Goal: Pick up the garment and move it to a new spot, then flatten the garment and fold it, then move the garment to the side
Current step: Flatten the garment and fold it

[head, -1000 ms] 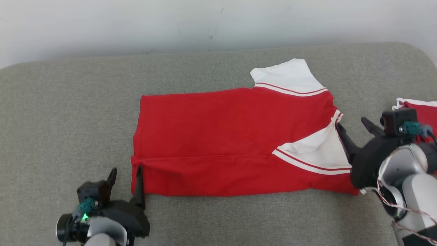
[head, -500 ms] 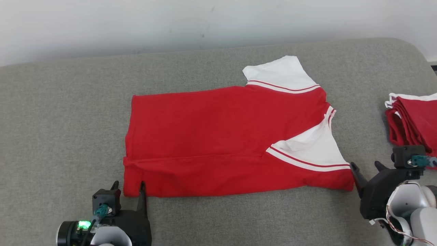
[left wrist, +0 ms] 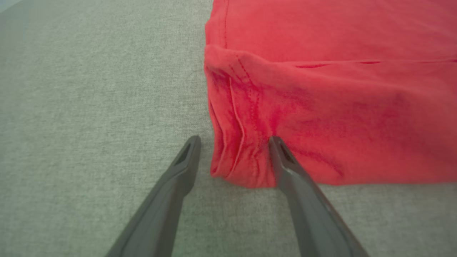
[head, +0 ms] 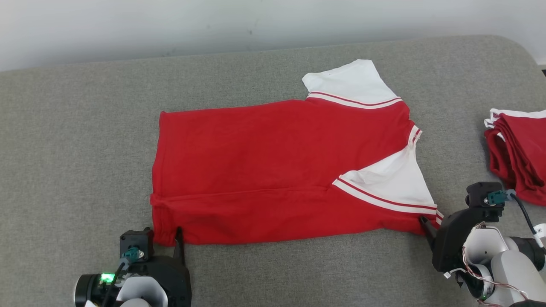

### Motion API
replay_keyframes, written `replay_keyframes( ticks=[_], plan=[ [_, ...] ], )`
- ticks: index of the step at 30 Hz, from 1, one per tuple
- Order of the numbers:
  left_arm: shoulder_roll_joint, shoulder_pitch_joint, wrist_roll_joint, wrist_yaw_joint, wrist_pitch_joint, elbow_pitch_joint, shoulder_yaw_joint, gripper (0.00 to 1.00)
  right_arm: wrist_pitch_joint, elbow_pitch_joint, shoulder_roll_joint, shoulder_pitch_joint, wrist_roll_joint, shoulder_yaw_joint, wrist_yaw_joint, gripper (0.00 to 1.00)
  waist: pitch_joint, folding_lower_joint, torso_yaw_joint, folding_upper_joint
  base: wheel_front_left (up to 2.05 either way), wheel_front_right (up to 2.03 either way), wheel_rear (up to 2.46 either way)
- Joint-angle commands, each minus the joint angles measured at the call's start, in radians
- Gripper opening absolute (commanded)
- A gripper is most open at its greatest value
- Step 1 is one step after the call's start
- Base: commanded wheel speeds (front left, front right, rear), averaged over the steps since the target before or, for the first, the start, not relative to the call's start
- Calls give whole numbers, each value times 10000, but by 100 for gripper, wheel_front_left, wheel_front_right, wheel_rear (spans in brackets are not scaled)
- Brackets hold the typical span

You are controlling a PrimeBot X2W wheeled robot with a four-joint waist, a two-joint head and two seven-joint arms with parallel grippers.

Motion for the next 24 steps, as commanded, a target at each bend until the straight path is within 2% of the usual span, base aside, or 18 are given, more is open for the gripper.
replay_keyframes(
  ticks=[1,2,3,4,5,11,17,24],
  plan=[
    [10,264,-76,6,317,329,-71,58,163,236,79,21,140,138,5,100,23,1,44,0,0,0,0],
    [11,279,-115,0,365,367,-85,42,223,308,120,11,270,204,5,100,26,1,61,0,0,0,0],
    [2,291,-144,-8,410,386,-95,8,325,405,162,31,420,288,14,100,20,1,76,0,0,0,0],
    [-20,315,-191,-29,441,396,-86,0,417,463,193,67,580,426,17,69,8,1,91,0,0,0,0],
    [-22,338,-207,-27,443,406,-84,0,453,476,203,81,737,517,28,0,-5,1,100,0,0,0,0],
    [-58,492,-434,-32,298,353,10,0,149,397,-101,194,1191,676,16,0,-183,1,137,0,0,0,0],
    [-110,860,-742,-126,73,-31,138,0,-288,-23,-297,421,1483,343,11,0,-585,1,133,0,0,0,0],
    [98,1537,-931,-94,93,-949,168,0,-32,-932,-601,1157,1571,-110,-1,0,-1058,1,207,0,0,0,0]
  ],
)
